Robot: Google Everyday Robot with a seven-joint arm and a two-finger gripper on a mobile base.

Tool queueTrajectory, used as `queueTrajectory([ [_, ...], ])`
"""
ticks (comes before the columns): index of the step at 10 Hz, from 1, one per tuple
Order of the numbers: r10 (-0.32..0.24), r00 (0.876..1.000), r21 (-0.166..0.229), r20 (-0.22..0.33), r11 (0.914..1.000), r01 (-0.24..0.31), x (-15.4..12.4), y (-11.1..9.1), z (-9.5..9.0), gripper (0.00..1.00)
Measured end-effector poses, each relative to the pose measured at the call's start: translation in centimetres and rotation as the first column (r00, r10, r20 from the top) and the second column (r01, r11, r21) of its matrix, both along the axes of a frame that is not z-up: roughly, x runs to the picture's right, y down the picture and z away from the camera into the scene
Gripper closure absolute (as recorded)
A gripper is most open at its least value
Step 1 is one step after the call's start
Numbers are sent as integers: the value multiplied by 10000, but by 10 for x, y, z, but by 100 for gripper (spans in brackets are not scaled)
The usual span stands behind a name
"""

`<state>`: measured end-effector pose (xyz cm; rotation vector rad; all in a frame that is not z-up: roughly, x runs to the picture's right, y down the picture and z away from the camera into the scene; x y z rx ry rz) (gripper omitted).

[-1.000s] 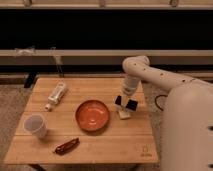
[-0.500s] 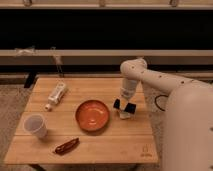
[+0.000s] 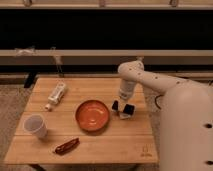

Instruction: Place the eraser on the white sponge

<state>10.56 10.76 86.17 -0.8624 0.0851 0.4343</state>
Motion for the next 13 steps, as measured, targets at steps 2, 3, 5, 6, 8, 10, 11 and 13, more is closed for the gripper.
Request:
queueTrajectory([
  [2,-18,10000,-19,-21,10000,18,-1,1,3,20],
  [3,-24,10000,-19,-24,10000,24,-1,1,3,20],
  [5,-8,10000,-3,-83,10000,8,0,0,6,20],
  [6,16,9999,13,-99,10000,-16,0,-1,7,20],
  [8,64,9998,76,-170,10000,-62,2,-4,8,20],
  [10,248,9994,265,-234,9994,-242,6,-13,10,20],
  [11,403,9988,363,-271,9986,-393,9,-19,10,20],
  [13,719,9969,453,-320,9965,-704,17,-33,11,20],
])
